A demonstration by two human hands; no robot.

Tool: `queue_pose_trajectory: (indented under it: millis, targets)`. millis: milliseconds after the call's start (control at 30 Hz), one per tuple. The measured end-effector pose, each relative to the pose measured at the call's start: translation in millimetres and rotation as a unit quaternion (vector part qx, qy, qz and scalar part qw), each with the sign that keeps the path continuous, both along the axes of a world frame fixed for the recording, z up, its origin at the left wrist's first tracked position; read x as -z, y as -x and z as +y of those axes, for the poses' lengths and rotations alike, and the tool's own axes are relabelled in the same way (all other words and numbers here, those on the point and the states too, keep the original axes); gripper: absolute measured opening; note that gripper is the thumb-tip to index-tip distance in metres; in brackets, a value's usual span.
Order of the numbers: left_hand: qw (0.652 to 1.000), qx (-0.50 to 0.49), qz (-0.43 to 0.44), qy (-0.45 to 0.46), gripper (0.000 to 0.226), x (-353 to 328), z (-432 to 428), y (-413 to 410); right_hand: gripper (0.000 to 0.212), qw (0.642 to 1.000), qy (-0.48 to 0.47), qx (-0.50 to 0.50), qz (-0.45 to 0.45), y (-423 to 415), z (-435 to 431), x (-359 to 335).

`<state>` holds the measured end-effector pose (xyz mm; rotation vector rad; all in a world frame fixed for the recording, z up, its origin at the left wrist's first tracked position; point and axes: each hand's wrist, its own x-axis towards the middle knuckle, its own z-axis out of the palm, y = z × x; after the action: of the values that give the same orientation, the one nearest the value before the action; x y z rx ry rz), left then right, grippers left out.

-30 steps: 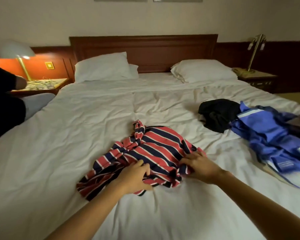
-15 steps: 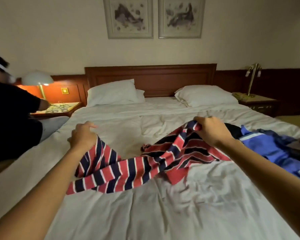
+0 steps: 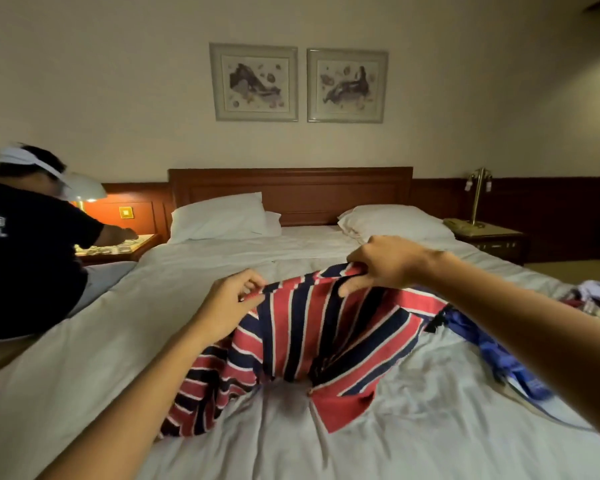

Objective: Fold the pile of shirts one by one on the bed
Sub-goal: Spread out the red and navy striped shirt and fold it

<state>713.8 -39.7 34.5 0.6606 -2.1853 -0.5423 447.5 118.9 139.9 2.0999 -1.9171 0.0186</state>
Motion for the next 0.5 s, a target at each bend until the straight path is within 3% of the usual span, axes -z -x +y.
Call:
queue_pose_trajectory:
  millis: [100, 233, 300, 367, 400, 500]
  targets:
    - [0.991, 0.092, -0.092, -0.012, 0.007, -18.2, 3.9, -24.8, 0.063, 0.999, 0.032, -0.004, -0.033, 12.9, 15.5, 10.8]
    - [0.976, 0.109, -0.186, 0.005, 0.039, -44.4, 12.4, -46.5, 0.063, 0.995, 0.05, -0.012, -0.087, 12.5, 30.0, 13.0]
    - [0.969, 0.084, -0.226, -0.047, 0.054, -49.6, 11.0, -57.9, 0.058, 0.988, 0.001, -0.007, -0.154, 12.3, 41.9, 12.7]
    - [0.954, 0.081, -0.262, -0.123, 0.058, -45.1, 3.8, -70.9, 0.035, 0.96, -0.095, 0.001, -0.263, 18.7, 55.1, 15.7]
    - [0.941, 0.098, -0.28, -0.16, 0.051, -41.2, -1.1, -77.5, 0.026, 0.94, -0.151, 0.006, -0.306, 23.2, 60.1, 18.2]
    - [0.912, 0.128, -0.314, -0.232, 0.034, -31.1, -16.6, -90.5, 0.028, 0.897, -0.266, 0.027, -0.351, 38.3, 57.8, 28.0]
